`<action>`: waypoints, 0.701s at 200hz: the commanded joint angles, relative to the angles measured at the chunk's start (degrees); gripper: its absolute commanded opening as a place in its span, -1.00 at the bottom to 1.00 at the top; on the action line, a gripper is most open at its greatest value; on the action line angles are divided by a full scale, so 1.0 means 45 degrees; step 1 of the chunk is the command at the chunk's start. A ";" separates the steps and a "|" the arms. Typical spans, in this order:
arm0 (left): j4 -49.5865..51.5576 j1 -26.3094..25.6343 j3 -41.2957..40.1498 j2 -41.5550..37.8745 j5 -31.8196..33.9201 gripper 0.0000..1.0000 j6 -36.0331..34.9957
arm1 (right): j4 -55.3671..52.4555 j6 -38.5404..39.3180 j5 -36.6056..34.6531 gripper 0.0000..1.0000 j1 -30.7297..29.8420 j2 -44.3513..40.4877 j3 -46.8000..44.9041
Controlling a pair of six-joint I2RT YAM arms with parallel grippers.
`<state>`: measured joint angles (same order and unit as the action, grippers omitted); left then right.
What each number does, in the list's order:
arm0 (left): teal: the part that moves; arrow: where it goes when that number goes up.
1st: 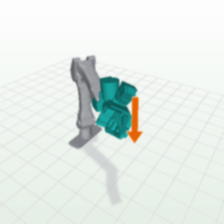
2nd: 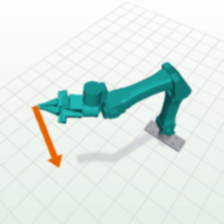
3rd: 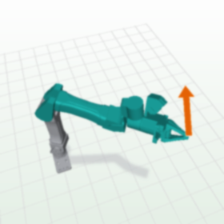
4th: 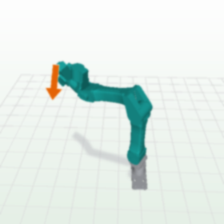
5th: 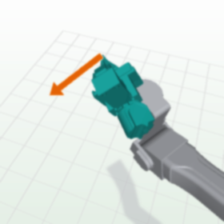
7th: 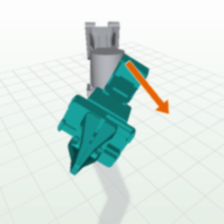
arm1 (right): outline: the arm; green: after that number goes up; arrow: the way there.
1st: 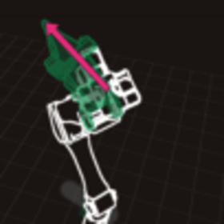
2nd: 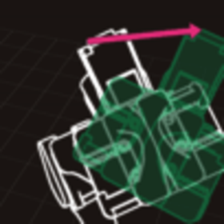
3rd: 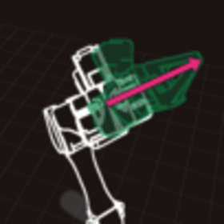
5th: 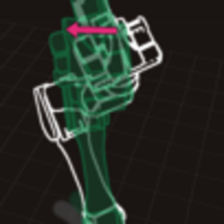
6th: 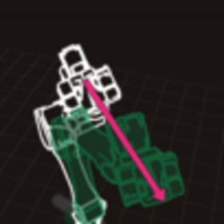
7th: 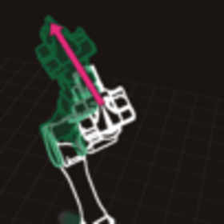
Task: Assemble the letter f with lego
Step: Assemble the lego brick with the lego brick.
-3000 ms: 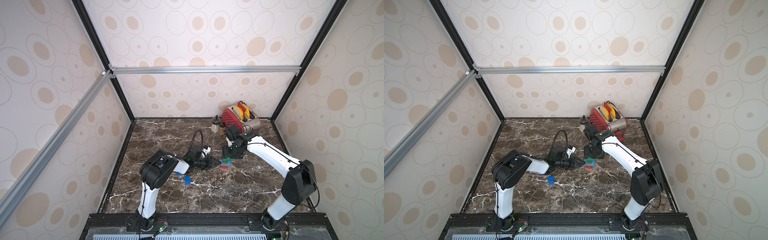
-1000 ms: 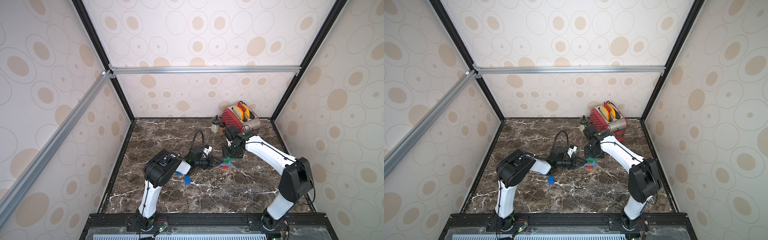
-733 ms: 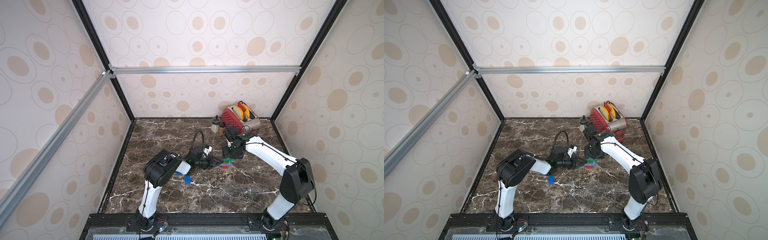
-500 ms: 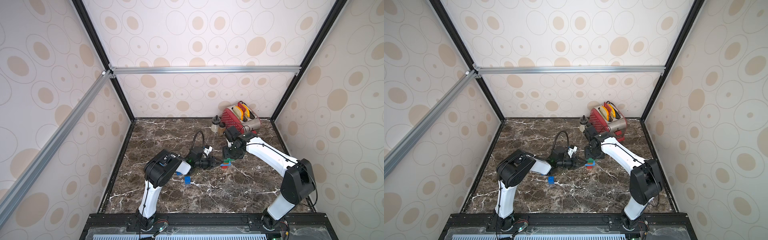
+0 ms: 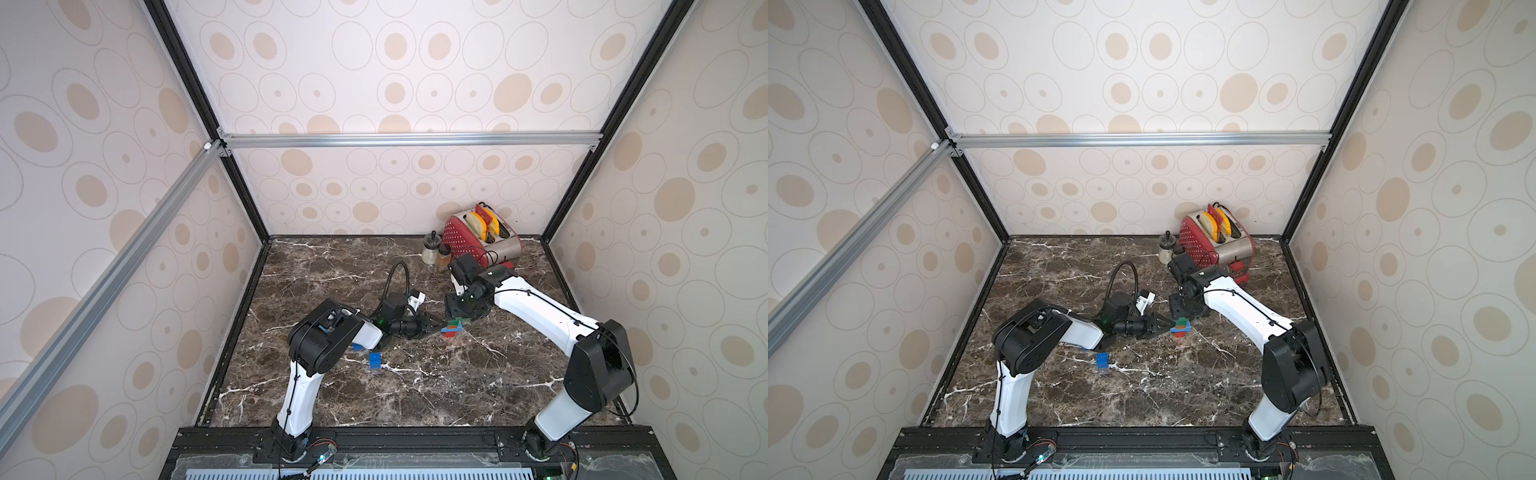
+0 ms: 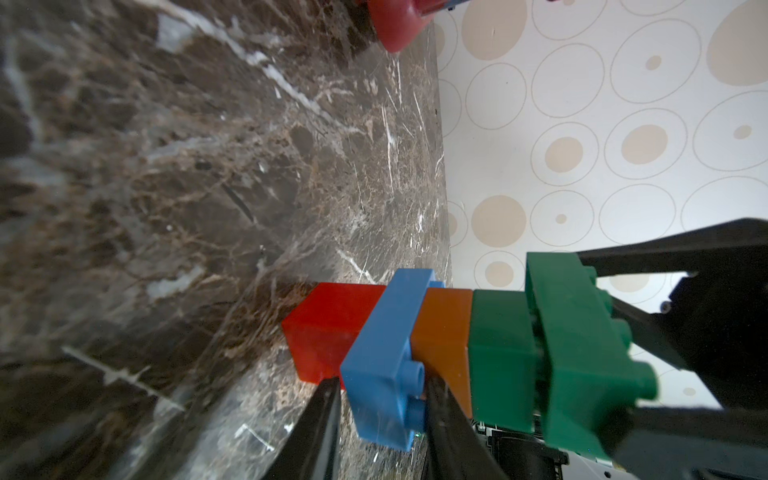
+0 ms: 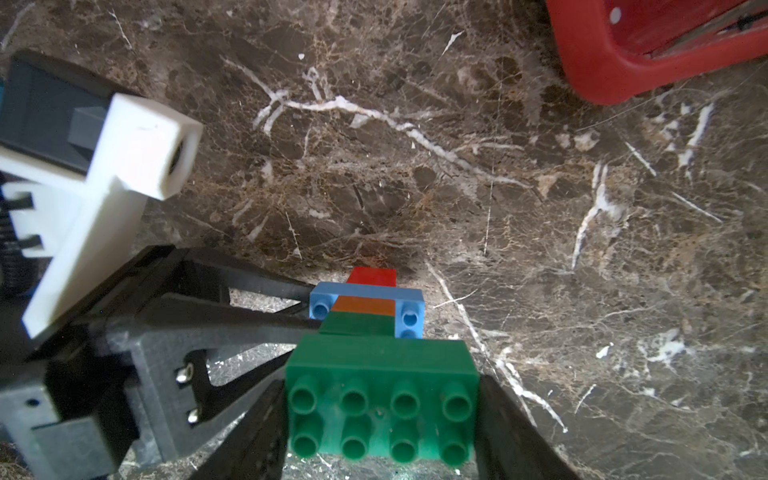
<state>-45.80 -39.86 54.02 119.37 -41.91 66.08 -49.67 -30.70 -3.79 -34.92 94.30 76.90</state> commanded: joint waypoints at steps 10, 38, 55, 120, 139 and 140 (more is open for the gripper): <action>0.1535 -0.0010 0.0046 0.0553 0.0927 -0.29 -0.0425 | -0.0680 0.0531 -0.0520 0.09 0.0260 0.0258 -0.0505; 0.1639 -0.0010 0.0066 0.0509 0.0954 -0.29 -0.0506 | -0.0698 0.0664 -0.0303 0.09 0.0360 0.0160 -0.0374; 0.1641 -0.0013 0.0066 0.0491 0.0935 -0.29 -0.0524 | -0.0647 0.0718 -0.0061 0.10 0.0436 0.0159 -0.0351; 0.1770 -0.0015 0.0086 0.0508 0.1013 -0.29 -0.0592 | -0.0956 0.0816 -0.0077 0.10 0.0561 0.0148 -0.0061; 0.1780 -0.0016 0.0047 0.0496 0.1052 -0.29 -0.0584 | -0.1201 0.0653 -0.0334 0.10 0.0562 0.0178 0.0061; 0.1789 -0.0013 0.0046 0.0510 0.1052 -0.29 -0.0584 | -0.1195 0.0642 -0.0341 0.10 0.0557 0.0187 0.0050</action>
<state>-44.95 -39.86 54.70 119.37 -40.77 65.08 -50.19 -27.83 -1.65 -33.21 94.21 77.17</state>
